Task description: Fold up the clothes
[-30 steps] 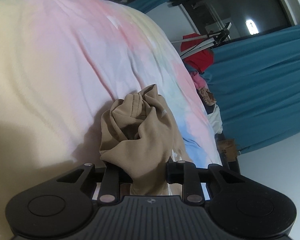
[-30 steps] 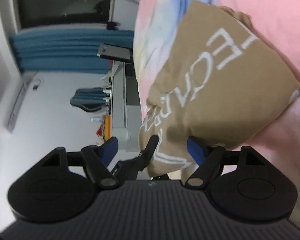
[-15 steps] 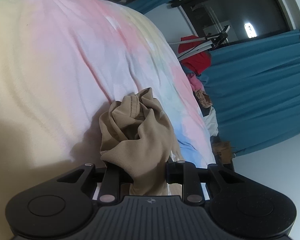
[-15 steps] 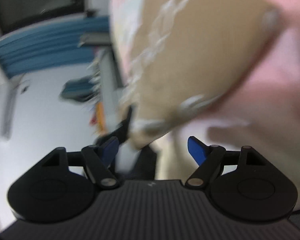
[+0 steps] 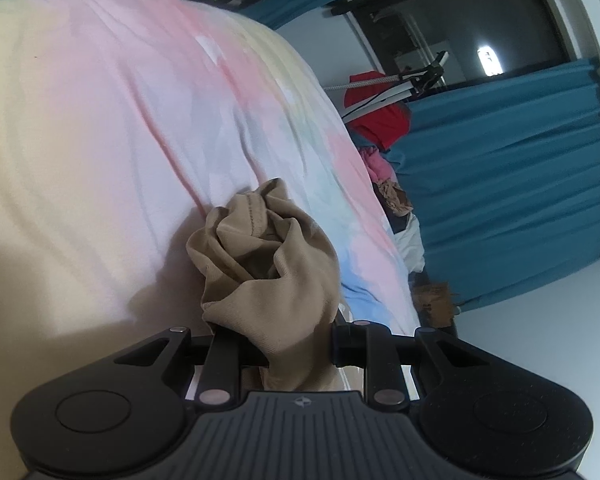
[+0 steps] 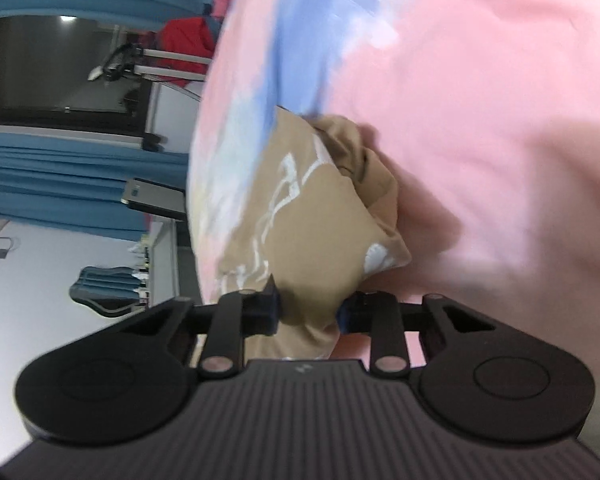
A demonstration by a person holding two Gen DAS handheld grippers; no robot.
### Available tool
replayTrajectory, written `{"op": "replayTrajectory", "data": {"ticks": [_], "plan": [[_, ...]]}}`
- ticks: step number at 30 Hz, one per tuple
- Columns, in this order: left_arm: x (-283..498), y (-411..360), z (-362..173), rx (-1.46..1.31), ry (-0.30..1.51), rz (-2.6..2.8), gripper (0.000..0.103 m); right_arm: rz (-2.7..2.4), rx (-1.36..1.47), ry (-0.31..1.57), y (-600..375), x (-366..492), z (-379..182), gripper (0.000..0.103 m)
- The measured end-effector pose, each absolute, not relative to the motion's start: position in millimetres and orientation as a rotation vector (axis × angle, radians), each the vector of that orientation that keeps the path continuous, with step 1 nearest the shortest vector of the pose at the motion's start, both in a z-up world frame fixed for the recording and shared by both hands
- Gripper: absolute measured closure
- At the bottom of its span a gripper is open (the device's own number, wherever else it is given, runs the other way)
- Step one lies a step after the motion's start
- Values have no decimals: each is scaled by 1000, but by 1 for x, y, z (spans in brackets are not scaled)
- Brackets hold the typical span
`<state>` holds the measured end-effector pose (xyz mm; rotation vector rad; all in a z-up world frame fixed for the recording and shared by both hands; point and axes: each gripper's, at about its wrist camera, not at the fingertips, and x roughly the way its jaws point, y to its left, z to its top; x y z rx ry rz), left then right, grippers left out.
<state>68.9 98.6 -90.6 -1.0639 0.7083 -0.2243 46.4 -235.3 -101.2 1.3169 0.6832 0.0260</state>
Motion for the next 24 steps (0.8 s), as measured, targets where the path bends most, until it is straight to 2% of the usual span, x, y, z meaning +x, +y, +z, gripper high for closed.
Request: {"op": "replayTrajectory", "data": {"ticks": [7, 14, 20, 24], "plan": [[124, 41, -26, -1024, 723, -356, 79, 31, 1314, 509, -290, 59, -43, 77], [236, -103, 26, -973, 779, -542, 79, -91, 1262, 339, -408, 104, 17, 78], [334, -238, 35, -923, 826, -680, 79, -245, 1118, 252, -511, 155, 55, 78], [364, -304, 22, -801, 850, -743, 79, -317, 1053, 208, -557, 169, 47, 78]]}}
